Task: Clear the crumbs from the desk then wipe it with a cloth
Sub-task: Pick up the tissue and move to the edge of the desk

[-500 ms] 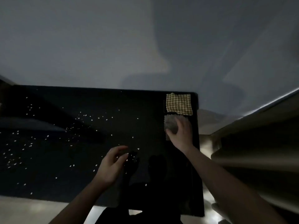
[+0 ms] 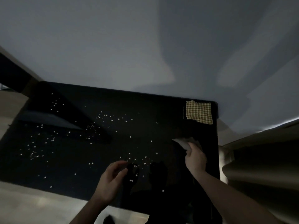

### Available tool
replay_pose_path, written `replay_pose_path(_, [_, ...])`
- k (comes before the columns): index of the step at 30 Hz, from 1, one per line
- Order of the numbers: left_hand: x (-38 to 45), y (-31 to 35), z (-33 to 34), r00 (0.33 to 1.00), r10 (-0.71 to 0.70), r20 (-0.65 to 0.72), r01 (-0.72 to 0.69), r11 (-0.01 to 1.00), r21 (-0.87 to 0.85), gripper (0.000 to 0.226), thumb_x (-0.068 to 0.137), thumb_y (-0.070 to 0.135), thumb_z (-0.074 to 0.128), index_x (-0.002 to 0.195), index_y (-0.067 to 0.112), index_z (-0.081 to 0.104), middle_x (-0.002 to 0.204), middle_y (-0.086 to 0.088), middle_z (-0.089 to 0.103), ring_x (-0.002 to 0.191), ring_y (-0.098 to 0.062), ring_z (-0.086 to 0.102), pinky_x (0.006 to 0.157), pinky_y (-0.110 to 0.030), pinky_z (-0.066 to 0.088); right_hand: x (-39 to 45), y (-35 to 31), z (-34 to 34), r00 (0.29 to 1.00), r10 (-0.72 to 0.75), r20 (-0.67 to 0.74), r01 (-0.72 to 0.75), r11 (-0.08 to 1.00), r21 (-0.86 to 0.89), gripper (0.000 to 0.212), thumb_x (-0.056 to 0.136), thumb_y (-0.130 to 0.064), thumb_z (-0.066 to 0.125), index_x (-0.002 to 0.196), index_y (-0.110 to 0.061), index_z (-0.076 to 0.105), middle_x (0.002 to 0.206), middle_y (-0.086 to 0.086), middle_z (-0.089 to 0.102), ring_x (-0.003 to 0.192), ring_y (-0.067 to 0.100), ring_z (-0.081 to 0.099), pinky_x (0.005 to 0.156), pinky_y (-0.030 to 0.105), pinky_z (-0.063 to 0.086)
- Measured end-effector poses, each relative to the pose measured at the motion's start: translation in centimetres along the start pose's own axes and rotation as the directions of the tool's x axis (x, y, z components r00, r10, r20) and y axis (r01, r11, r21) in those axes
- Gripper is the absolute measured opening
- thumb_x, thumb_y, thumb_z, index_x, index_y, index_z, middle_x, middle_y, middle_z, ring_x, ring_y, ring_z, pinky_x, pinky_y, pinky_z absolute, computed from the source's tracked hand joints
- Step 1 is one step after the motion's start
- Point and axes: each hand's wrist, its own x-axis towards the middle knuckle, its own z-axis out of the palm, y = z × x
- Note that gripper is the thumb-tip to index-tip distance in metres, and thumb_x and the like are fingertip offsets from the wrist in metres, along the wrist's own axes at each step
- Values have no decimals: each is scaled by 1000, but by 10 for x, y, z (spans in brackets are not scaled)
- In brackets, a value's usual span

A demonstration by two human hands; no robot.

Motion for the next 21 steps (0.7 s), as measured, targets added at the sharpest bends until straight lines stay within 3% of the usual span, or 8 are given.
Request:
replay_pose_path(2, [-7,-9,-22,1000,4,14,-5,1000,14,22,94,19,66,111,32,70,116,6,69,105,0,67,89,-17,53,-29,-35,-5,986,119,117,-139,972,189,38,101,-11,53,133,-27,64,121,-1,70,115,23,66,97,40,55])
replay_pose_path(4, [-13,-17,-46,999,15,30,-15,1000,6,21,95,21,66,111,33,70,117,8,68,106,1,66,93,-22,53,-65,-74,-7,976,143,166,-195,914,355,28,106,-16,51,123,-33,66,111,-10,70,108,12,67,90,30,54])
replay_pose_path(6, [-23,-27,-76,998,42,37,-42,999,-11,22,95,21,65,108,37,71,116,12,67,106,1,66,91,-17,52,-105,-110,1,974,141,179,-209,864,458,25,107,-19,53,116,-38,66,109,-15,69,106,3,66,94,28,54])
replay_pose_path(9, [-45,-50,-128,996,84,26,-84,996,-2,23,96,22,64,108,40,71,117,18,64,109,4,63,89,-13,51,-165,-155,27,957,176,230,-272,818,507,27,107,-24,53,130,-32,66,121,-13,69,117,7,64,108,35,50])
replay_pose_path(12, [-66,-82,-186,997,78,24,-78,997,-3,24,96,26,64,115,39,67,125,19,60,113,7,60,97,-25,52,-215,-202,48,947,207,244,-305,811,498,27,109,-27,49,132,-36,60,124,-15,63,120,7,57,105,28,43])
replay_pose_path(17, [-90,-132,-274,998,65,-24,-64,998,23,25,97,30,61,119,40,65,127,18,59,113,-4,61,93,-27,50,-269,-256,82,950,176,259,-295,781,551,37,109,-31,48,144,-35,56,135,-14,63,130,9,56,117,39,43])
replay_pose_path(21, [-101,-149,-314,997,65,-47,-67,997,-42,25,99,25,58,118,38,65,126,14,60,115,0,57,91,-25,45,-304,-286,96,965,164,204,-255,767,590,33,108,-26,50,139,-30,61,130,-12,66,126,8,59,116,39,44])
